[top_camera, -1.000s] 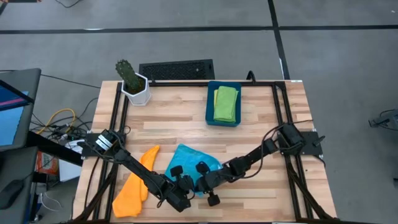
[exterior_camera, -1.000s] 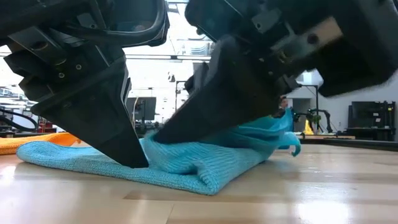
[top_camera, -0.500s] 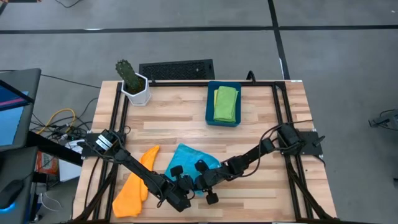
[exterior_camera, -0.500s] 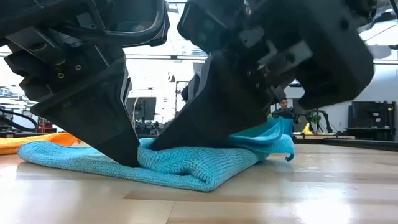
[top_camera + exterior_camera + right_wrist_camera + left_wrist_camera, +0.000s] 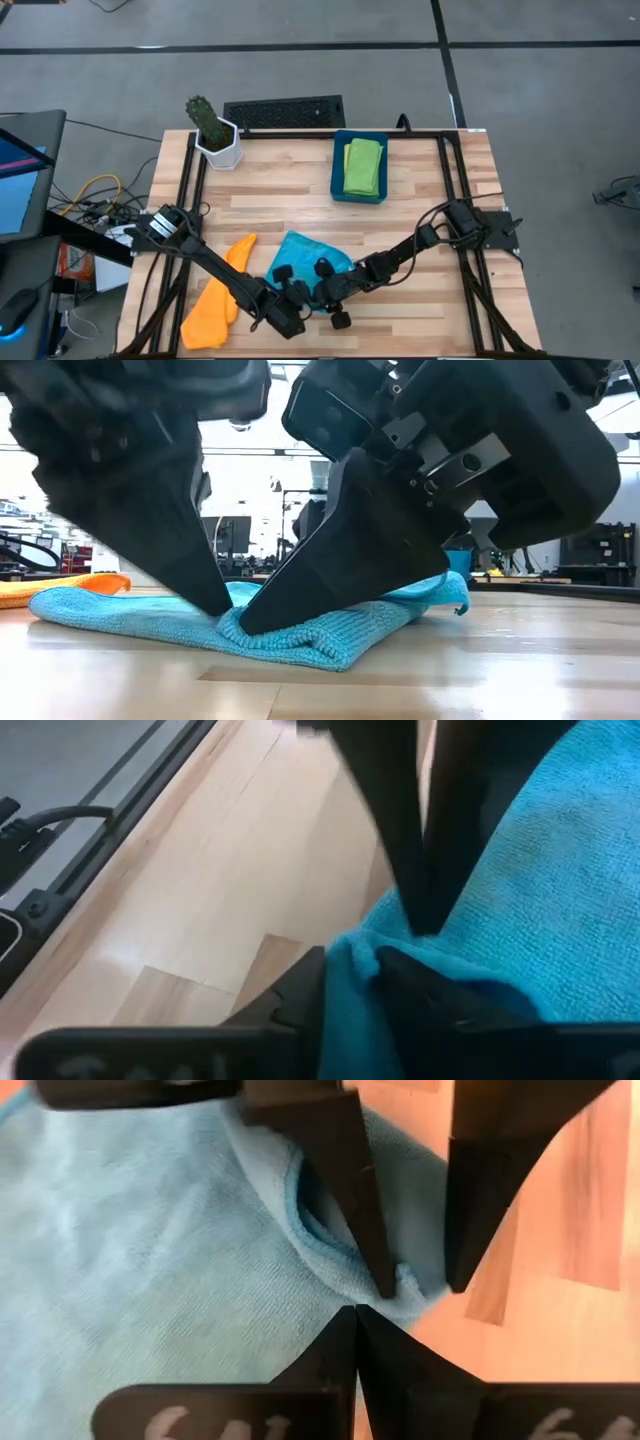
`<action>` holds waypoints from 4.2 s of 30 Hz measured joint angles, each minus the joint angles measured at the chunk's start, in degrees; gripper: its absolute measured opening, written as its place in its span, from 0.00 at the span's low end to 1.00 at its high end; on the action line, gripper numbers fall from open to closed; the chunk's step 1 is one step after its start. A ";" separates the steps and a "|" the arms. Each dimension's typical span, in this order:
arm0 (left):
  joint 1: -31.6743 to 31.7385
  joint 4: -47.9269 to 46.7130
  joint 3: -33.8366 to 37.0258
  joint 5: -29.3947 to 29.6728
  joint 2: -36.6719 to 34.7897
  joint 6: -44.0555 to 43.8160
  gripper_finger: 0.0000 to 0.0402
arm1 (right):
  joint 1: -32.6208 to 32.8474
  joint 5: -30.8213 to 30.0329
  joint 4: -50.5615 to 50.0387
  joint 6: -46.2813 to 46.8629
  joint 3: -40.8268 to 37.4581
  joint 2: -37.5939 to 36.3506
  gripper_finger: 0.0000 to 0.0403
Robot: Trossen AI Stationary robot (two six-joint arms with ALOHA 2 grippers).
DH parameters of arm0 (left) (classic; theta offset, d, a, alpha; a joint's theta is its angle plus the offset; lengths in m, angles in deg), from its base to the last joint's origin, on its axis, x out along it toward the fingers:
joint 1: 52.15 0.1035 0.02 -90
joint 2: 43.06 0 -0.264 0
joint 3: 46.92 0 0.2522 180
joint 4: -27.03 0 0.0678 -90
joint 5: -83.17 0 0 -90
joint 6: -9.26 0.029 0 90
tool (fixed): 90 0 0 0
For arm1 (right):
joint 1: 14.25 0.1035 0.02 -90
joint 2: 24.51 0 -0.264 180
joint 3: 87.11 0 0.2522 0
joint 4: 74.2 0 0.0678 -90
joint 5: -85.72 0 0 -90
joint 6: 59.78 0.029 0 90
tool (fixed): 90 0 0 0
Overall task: Fold microfiber towels
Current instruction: Fold the blue towel
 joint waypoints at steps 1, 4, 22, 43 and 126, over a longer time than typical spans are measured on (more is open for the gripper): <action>0.00 -1.09 0.00 0.01 -0.79 -0.48 0.00 | 0.00 -0.02 -0.38 0.00 0.32 0.00 0.35; -0.06 -4.53 0.00 0.96 -3.23 -2.41 0.00 | -0.08 -0.20 -1.60 0.00 1.49 0.04 0.41; -6.78 6.74 -0.07 11.07 -4.73 2.92 0.00 | -2.13 -0.04 -17.00 -2.19 9.24 -4.20 0.49; -0.63 18.44 0.00 7.59 -0.12 16.19 0.00 | 4.36 -2.45 -35.26 8.56 -6.16 -22.05 0.39; -4.48 3.04 -1.47 20.86 -0.47 -5.88 0.00 | -6.32 -16.04 15.29 13.66 -23.74 -10.71 0.29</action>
